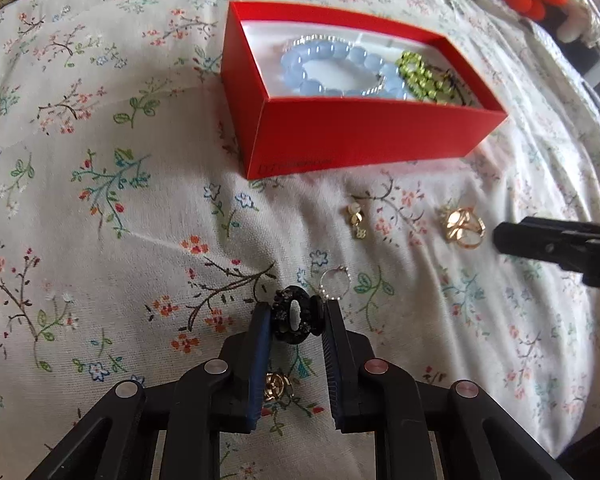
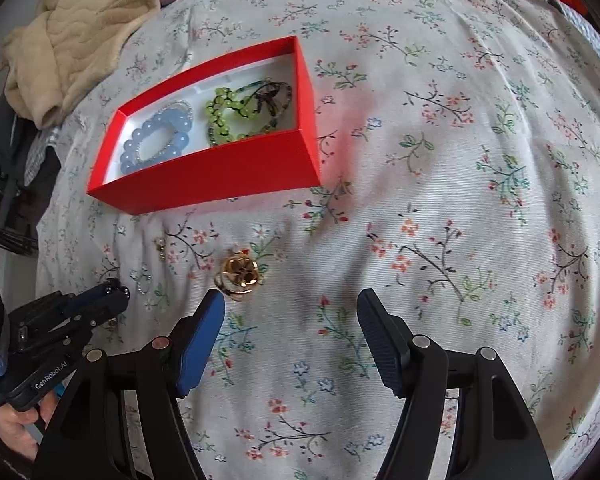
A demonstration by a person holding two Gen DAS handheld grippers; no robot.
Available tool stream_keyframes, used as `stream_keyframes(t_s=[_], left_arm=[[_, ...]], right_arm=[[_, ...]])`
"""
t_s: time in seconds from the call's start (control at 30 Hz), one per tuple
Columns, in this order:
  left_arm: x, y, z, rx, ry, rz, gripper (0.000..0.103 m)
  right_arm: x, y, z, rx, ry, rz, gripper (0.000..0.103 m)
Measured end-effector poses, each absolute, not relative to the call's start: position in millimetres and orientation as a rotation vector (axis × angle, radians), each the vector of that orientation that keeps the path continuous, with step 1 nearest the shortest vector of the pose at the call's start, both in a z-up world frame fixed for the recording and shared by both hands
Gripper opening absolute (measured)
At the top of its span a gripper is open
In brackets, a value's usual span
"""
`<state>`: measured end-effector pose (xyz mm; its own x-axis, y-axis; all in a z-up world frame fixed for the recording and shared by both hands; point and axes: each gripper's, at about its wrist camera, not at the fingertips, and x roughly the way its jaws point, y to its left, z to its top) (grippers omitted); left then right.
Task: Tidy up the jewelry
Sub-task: 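Grasp black flower ring with left tool while right tool grasps gold knot ring, then carry both rings over the red box and open both tools to drop them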
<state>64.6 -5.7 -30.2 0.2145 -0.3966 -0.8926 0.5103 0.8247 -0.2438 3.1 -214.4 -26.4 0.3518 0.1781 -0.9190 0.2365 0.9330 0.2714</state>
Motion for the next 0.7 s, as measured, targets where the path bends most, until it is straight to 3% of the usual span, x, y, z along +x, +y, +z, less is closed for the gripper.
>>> stream_keyframes(t_s=[0.13, 0.6, 0.7], left_arm=[[65, 1, -24, 0.091, 1.19, -0.624, 0.019], [67, 11, -23, 0.093, 1.189, -0.588, 0.019], [66, 11, -22, 0.092, 1.186, -0.585, 0.019]], right_arm=[[7, -205, -28, 0.39, 1.223, -0.012, 0.066], [28, -184, -41, 0.349, 1.249, 0.018, 0.03], [31, -181, -42, 0.341, 1.244, 0.014, 0.03]])
